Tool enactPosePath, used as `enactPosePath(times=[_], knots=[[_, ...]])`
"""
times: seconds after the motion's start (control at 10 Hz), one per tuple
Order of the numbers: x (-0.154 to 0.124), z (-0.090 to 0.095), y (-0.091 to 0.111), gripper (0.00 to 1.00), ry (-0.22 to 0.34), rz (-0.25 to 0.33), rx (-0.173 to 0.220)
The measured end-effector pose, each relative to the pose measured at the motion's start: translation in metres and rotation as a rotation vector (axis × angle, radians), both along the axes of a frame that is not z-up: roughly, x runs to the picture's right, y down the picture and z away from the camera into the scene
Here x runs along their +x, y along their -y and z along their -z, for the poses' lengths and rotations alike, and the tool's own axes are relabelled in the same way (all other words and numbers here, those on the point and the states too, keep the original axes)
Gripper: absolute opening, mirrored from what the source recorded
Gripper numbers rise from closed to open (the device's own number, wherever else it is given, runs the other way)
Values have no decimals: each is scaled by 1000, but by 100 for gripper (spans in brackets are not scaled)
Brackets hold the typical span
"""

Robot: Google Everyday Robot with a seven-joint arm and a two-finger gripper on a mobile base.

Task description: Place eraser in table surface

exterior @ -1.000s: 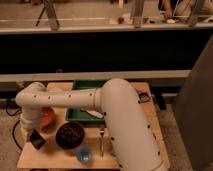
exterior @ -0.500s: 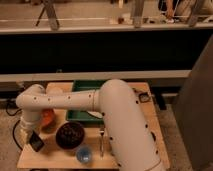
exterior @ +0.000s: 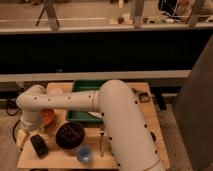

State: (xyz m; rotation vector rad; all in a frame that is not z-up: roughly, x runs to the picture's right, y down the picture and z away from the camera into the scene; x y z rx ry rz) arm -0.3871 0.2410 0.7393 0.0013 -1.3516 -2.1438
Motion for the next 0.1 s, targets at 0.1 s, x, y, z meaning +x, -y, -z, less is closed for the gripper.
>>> enactPosePath(times=[0.1], knots=[[0, -1, 0, 79, -4, 4, -9]])
